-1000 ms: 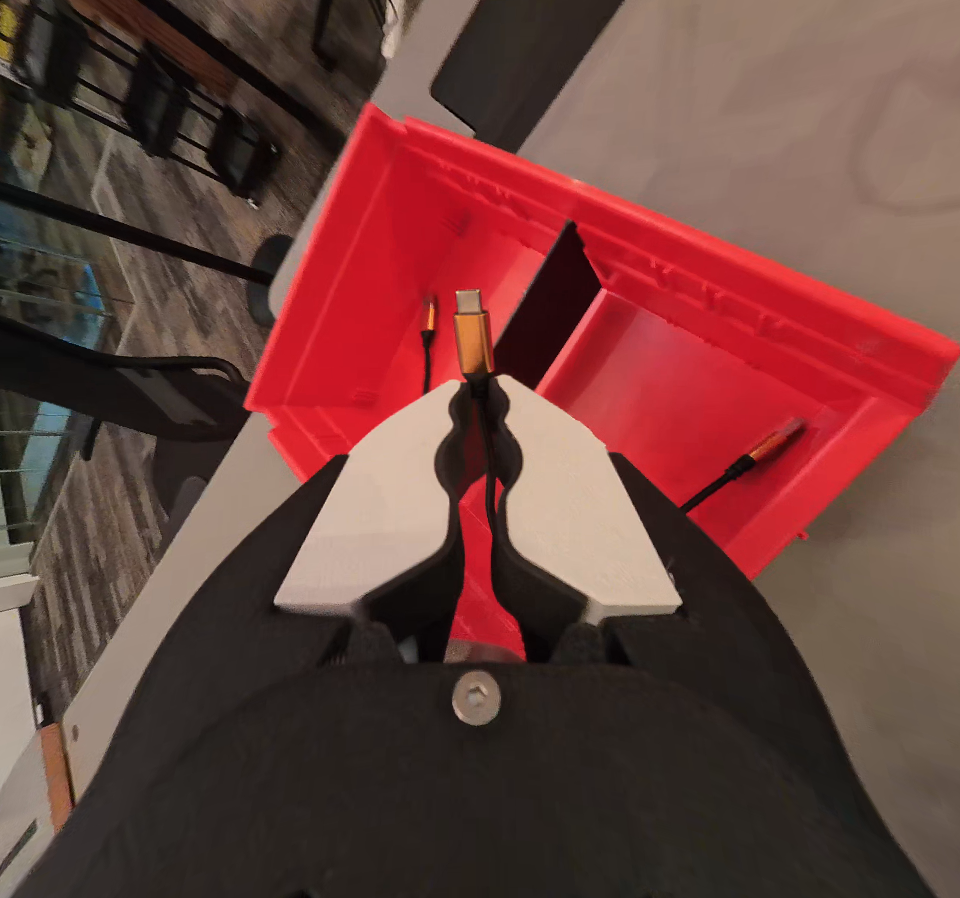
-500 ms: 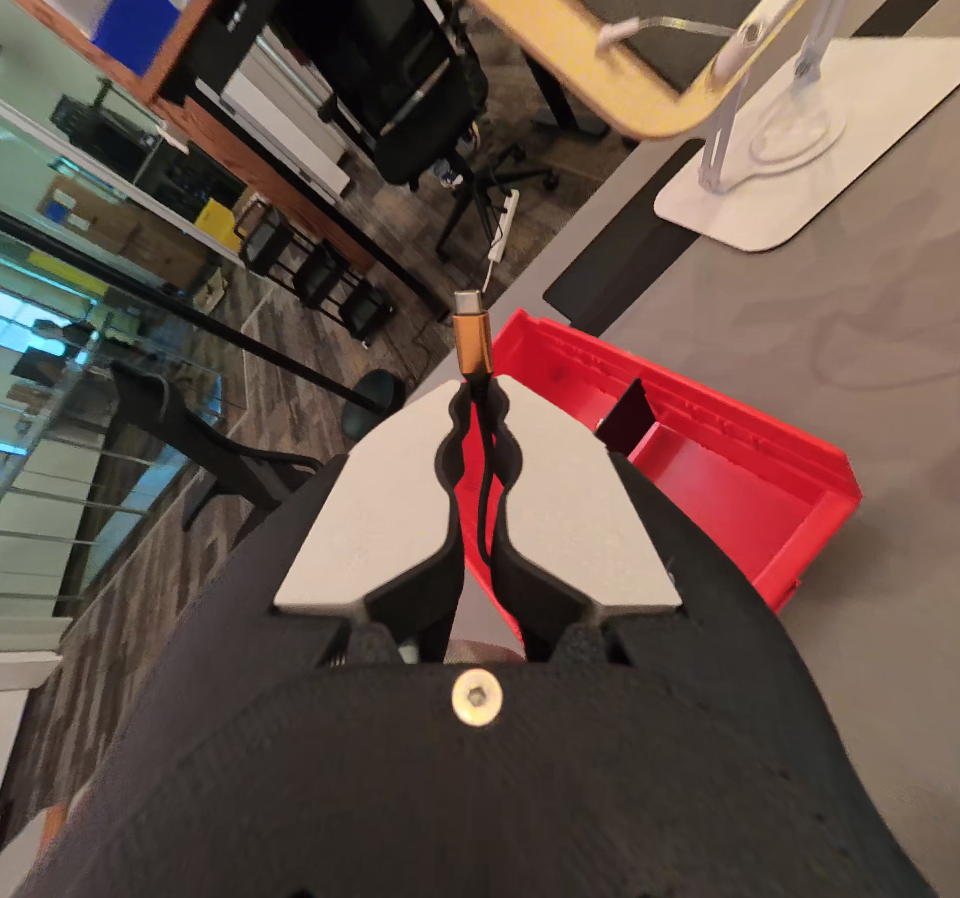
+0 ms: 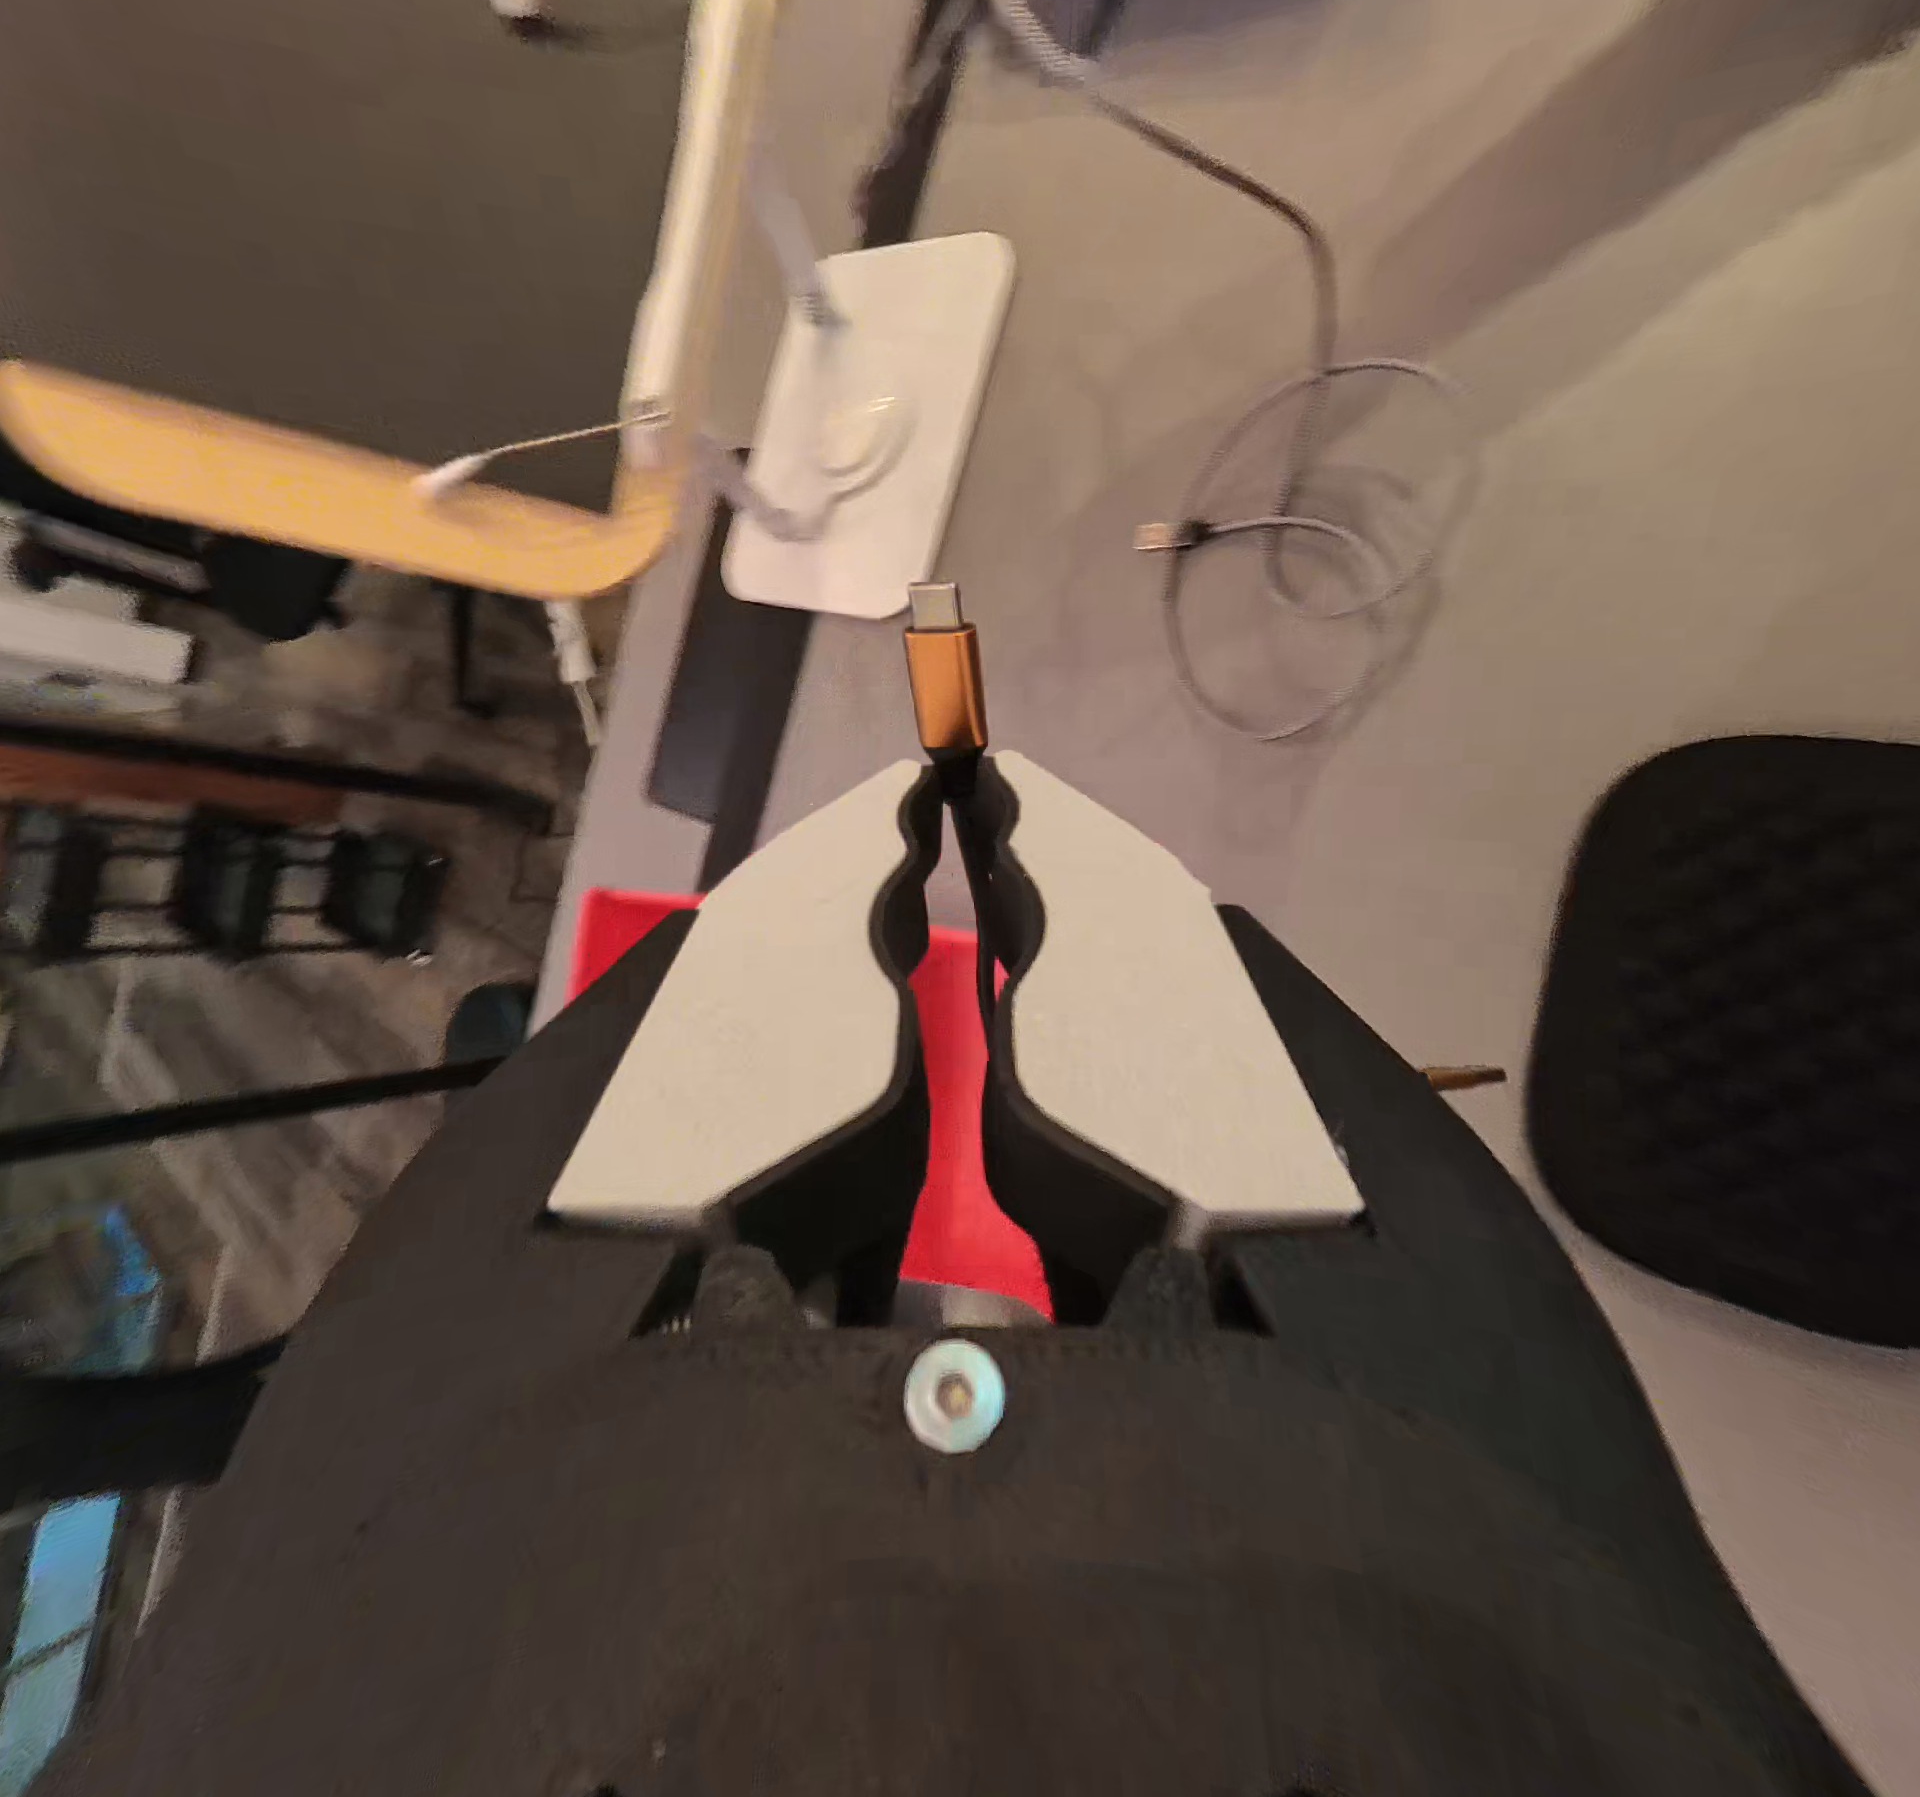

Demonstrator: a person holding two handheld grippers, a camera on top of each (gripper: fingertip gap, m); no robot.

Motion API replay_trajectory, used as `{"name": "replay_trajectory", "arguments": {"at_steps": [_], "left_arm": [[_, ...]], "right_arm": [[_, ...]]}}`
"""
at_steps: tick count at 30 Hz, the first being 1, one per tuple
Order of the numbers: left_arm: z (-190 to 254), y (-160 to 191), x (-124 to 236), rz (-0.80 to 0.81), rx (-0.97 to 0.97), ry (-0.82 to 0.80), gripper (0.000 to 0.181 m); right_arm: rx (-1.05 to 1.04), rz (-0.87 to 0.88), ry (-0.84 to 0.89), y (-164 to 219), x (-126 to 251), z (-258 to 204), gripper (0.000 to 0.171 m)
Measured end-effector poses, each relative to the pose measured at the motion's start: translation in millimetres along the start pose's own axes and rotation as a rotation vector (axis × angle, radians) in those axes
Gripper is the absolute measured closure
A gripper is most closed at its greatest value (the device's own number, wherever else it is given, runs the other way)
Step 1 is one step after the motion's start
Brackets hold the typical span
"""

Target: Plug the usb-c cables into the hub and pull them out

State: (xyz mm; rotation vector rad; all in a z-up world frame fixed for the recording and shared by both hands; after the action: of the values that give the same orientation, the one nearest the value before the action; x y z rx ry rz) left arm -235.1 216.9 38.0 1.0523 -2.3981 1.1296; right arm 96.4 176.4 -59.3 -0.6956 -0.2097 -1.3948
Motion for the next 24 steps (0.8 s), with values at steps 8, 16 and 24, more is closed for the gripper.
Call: {"name": "replay_trajectory", "arguments": {"at_steps": [8, 16, 24], "left_arm": [[103, 2, -100, -0.065, -0.077, 0.282, 0.175], [144, 22, -154, -0.136, -0.1, 0.327, 0.175], [164, 36, -176, -0.175, -0.139, 0.344, 0.175]], "right_arm": [[0.012, 0.0, -0.018, 2, -8, -6, 0.164], [0.133, -0.091, -0.087, -1, -56, -47, 0.164], [0.333, -0.26, -0.137, 3, -106, -97, 0.164]]}}
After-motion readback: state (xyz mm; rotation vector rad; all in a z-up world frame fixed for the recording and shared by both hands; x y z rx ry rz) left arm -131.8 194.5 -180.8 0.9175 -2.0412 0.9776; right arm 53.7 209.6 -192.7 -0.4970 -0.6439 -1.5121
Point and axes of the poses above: each gripper's, where its closed fingertips meet, x back along the fingers, y out of its underside, z = x × y across the jaws, the point moved 8 cm from there along x, back along the fingers, and after that the axes turned 14 degrees about -y, right-handed, at the moved point
